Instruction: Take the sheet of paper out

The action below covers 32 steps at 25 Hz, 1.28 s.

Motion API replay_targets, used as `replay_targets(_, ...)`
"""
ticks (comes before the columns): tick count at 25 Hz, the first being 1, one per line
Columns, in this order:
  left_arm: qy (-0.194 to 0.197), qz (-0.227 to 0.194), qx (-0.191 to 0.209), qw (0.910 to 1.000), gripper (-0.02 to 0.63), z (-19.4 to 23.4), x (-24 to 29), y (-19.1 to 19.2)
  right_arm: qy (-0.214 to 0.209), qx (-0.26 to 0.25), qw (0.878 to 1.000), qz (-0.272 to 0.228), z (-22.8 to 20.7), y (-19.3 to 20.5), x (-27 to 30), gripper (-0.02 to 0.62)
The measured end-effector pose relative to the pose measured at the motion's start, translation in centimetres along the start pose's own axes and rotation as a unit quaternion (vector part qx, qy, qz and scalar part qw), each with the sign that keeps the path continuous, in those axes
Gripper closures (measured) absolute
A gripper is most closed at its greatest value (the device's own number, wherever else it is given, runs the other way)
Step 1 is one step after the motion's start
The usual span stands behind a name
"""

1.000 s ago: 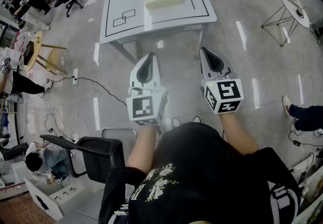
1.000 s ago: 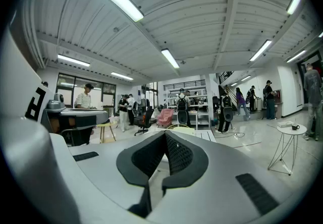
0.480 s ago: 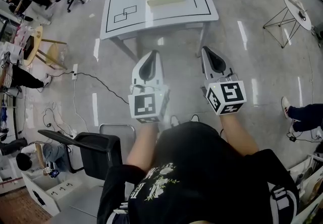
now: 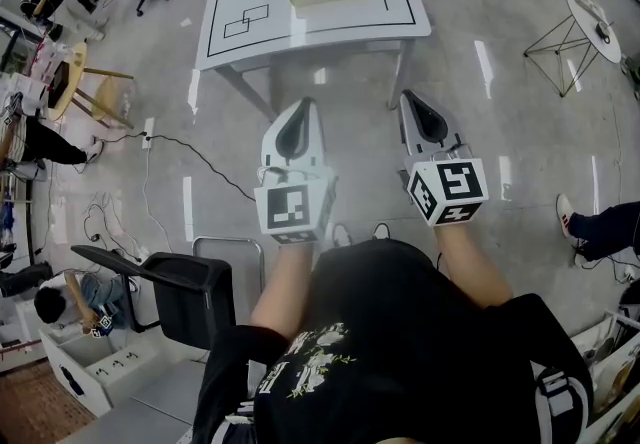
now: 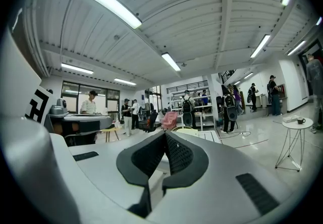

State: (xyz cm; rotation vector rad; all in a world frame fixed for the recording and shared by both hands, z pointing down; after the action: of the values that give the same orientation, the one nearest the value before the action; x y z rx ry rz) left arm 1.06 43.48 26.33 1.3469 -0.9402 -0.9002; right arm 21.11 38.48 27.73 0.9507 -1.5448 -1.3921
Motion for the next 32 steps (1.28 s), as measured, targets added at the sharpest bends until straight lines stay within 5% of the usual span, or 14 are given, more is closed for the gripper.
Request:
replay_targets(12,-0.017,0.009,-0.013,0.9997,0.606,-2.7,0.3,1.6,-0.015,0.000,1.000,0.015,-2.3,1.5,-1.1,0.595)
replay_targets(32,-0.020,0.002,-0.004,0.9998,0.606,-0.4,3.4,2.3,-0.017,-0.003,1.000,0.005,-2.7,1.5,2.6,0.595)
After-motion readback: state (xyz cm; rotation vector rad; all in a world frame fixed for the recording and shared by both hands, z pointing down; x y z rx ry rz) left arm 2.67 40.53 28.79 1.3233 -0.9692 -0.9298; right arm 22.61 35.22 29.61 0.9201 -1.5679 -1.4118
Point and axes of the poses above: the fingertips, and each gripper's own axes: x forward along the fingers, z to its left, y out of its underside, the point moved 8 cm from there along -x, backward along the fingers, and after that the axes turned 13 degrees about y, right-handed, at the moved point
